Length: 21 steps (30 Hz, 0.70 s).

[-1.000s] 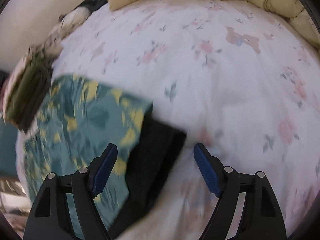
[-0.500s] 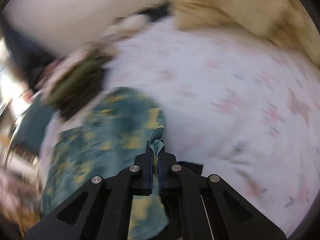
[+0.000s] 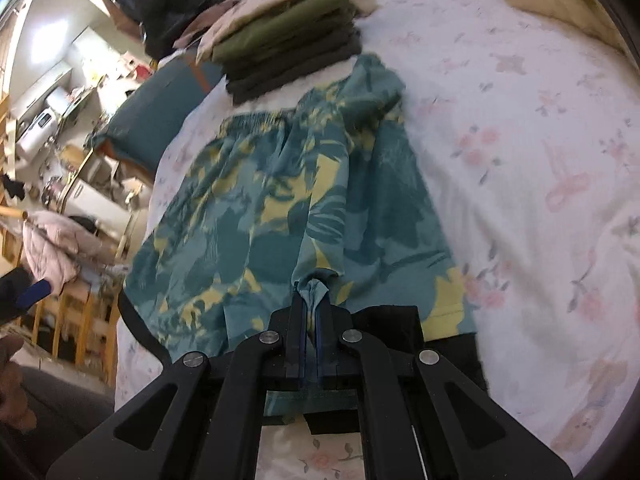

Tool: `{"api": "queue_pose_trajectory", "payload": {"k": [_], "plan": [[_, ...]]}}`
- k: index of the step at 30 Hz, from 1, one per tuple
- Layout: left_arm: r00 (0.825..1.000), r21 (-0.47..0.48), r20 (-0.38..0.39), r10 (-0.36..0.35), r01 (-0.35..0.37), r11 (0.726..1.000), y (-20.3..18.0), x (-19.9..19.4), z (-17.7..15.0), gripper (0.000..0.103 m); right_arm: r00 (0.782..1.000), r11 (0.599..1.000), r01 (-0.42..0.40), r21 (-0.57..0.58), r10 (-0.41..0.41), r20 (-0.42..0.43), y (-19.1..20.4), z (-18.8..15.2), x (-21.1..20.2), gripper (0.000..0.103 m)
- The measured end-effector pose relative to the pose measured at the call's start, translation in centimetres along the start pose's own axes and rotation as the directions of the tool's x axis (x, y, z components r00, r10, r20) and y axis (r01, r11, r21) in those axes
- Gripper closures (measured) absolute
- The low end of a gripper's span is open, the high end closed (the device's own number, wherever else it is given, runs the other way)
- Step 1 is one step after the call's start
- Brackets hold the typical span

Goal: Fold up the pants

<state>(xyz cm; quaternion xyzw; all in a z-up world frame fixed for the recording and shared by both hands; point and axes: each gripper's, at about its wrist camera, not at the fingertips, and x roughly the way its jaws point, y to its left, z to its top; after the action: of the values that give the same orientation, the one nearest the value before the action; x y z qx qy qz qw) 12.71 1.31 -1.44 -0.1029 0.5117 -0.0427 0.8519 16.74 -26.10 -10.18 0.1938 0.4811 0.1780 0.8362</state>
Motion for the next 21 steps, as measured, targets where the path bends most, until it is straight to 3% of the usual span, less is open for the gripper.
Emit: {"api": "queue_pose_trajectory", "payload": {"k": [2, 4, 6, 8, 10, 14, 16, 17, 18, 21], "plan": [[0.999, 0.026, -0.033, -0.028, 0.029, 0.999, -1.7, 2.5, 3.2, 0.001, 0.999, 0.998, 0.024, 0.062, -0.025, 0.022, -0.4, -0.2, -0.9, 0.1], [0.998, 0.1, -0.058, 0.003, 0.003, 0.995, -4.9, 6.1, 7.0, 0.002, 0.999, 0.995, 0.03, 0.1, -0.034, 0.032, -0.7, -0.2, -1.0, 0.1], [0.995, 0.154, -0.099, -0.018, 0.033, 0.988, -8.2, 9.8, 10.0, 0.01, 0.999, 0.994, 0.014, 0.108, -0.019, 0.04, -0.7, 0.0, -1.0, 0.1], [0.979, 0.175, -0.196, -0.05, 0.085, 0.981, -12.1, 14.5, 12.5, 0.011, 0.999, 0.993, -0.005, 0.116, 0.001, 0.038, -0.8, 0.3, -0.7, 0.1], [0.965, 0.199, -0.253, -0.068, 0.121, 0.973, -15.5, 17.9, 13.7, 0.023, 1.0, 0.992, -0.017, 0.122, 0.015, 0.016, -0.8, 0.1, 0.1, 0.1], [0.946, 0.256, -0.325, -0.019, 0.107, 0.961, -20.7, 24.3, 14.2, 0.024, 0.999, 0.991, -0.031, 0.129, 0.033, -0.017, -1.3, -0.1, 0.8, 0.1], [0.927, 0.282, -0.375, -0.005, 0.119, 0.952, -21.9, 27.2, 13.7, 0.061, 0.998, 0.99, -0.065, 0.128, 0.066, -0.003, -1.3, -0.1, 0.8, 0.1], [0.917, 0.306, -0.4, 0.014, 0.119, 0.945, -22.2, 28.2, 13.4, 0.093, 0.997, 0.99, -0.072, 0.124, 0.073, -0.001, -1.4, -0.1, 0.8, 0.1], [0.912, 0.326, -0.409, 0.043, 0.102, 0.94, -22.2, 28.6, 13.2, 0.101, 0.997, 0.99, -0.074, 0.119, 0.075, -0.006, -1.4, -0.1, 0.9, 0.1], [0.929, 0.392, -0.367, 0.056, 0.1, 0.914, -22.0, 27.1, 13.6, 0.102, 0.995, 0.989, -0.098, 0.109, 0.098, 0.009, -1.1, -0.1, 0.3, 0.1]]}}
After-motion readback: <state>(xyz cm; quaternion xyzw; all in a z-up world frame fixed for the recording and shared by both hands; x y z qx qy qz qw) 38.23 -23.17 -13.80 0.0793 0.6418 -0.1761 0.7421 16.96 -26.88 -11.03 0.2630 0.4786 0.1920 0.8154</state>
